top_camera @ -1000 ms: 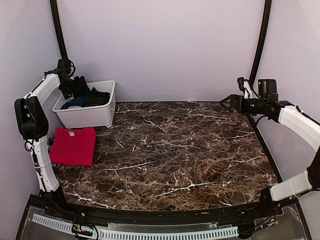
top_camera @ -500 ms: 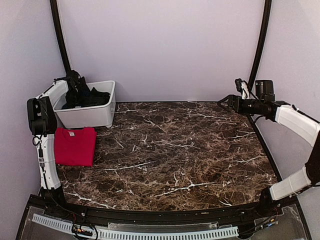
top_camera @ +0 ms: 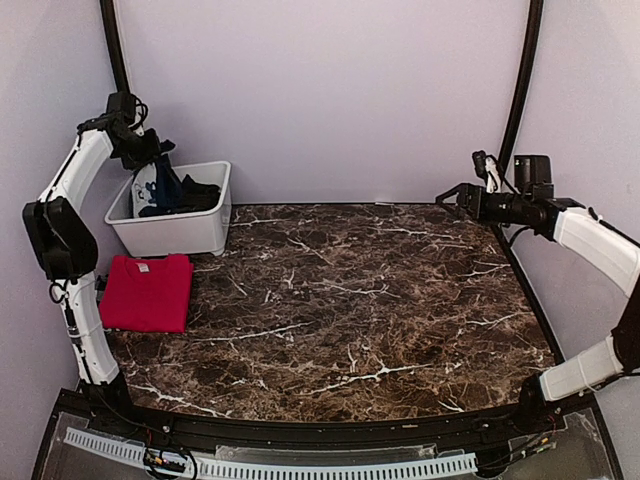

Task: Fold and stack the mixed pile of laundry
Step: Pick up the crumpled T-shirt from the bin, then place the crumpled T-shirt at the center of the board.

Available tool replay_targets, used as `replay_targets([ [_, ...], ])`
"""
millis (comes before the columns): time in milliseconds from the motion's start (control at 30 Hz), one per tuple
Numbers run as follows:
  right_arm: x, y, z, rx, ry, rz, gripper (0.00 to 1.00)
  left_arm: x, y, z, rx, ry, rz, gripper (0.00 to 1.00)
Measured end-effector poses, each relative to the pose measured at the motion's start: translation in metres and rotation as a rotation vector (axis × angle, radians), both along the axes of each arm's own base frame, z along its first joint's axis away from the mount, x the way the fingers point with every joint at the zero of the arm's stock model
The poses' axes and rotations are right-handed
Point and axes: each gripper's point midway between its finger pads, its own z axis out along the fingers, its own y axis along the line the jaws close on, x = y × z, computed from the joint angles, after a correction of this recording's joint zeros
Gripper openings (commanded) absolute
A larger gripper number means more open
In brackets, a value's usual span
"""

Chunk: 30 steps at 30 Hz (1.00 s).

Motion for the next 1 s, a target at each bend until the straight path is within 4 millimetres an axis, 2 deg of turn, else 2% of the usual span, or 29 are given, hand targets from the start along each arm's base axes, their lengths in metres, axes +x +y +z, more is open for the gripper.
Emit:
replay_targets([
  [100, -0.002, 0.001, 0.01, 0.006, -0.022, 0.005, 0.98, -0.014, -0.044, 0.062, -0.019, -0.137, -0.123, 0.0],
  [200, -0.005, 0.001, 0.017, 0.011, -0.037, 0.011, 0.98, -0.037, -0.118, 0.13, -0.044, -0.297, -0.319, 0.0],
  [300, -0.008, 0.002, 0.024, 0.015, -0.053, 0.015, 0.98, -0.07, -0.19, 0.187, -0.102, -0.442, -0.528, 0.0],
  [367, -0.01, 0.002, 0.029, 0.017, -0.064, 0.017, 0.98, -0.098, -0.236, 0.216, -0.172, -0.518, -0.678, 0.0],
  [467, -0.012, 0.002, 0.035, 0.02, -0.079, 0.02, 0.98, -0.133, -0.283, 0.244, -0.284, -0.586, -0.857, 0.0],
  [533, -0.013, 0.002, 0.038, 0.021, -0.085, 0.021, 0.98, -0.154, -0.312, 0.253, -0.346, -0.602, -0.964, 0.0],
  [667, -0.016, 0.002, 0.041, 0.023, -0.092, 0.023, 0.98, -0.192, -0.36, 0.256, -0.435, -0.59, -1.147, 0.0],
  [833, -0.018, -0.001, 0.045, 0.024, -0.101, 0.017, 0.98, -0.231, -0.409, 0.241, -0.53, -0.529, -1.344, 0.02],
  [867, -0.018, -0.001, 0.045, 0.023, -0.101, 0.016, 0.98, -0.234, -0.417, 0.234, -0.542, -0.509, -1.37, 0.14],
  [900, -0.018, -0.001, 0.045, 0.023, -0.1, 0.015, 0.98, -0.237, -0.424, 0.228, -0.552, -0.492, -1.394, 0.2],
  [933, -0.018, -0.002, 0.045, 0.023, -0.099, 0.015, 0.98, -0.239, -0.432, 0.218, -0.559, -0.464, -1.419, 0.34],
  [967, -0.018, -0.002, 0.044, 0.023, -0.097, 0.015, 0.98, -0.238, -0.436, 0.209, -0.561, -0.442, -1.432, 0.41],
  [1000, -0.018, -0.002, 0.044, 0.022, -0.095, 0.014, 0.98, -0.236, -0.44, 0.195, -0.559, -0.408, -1.44, 0.57],
])
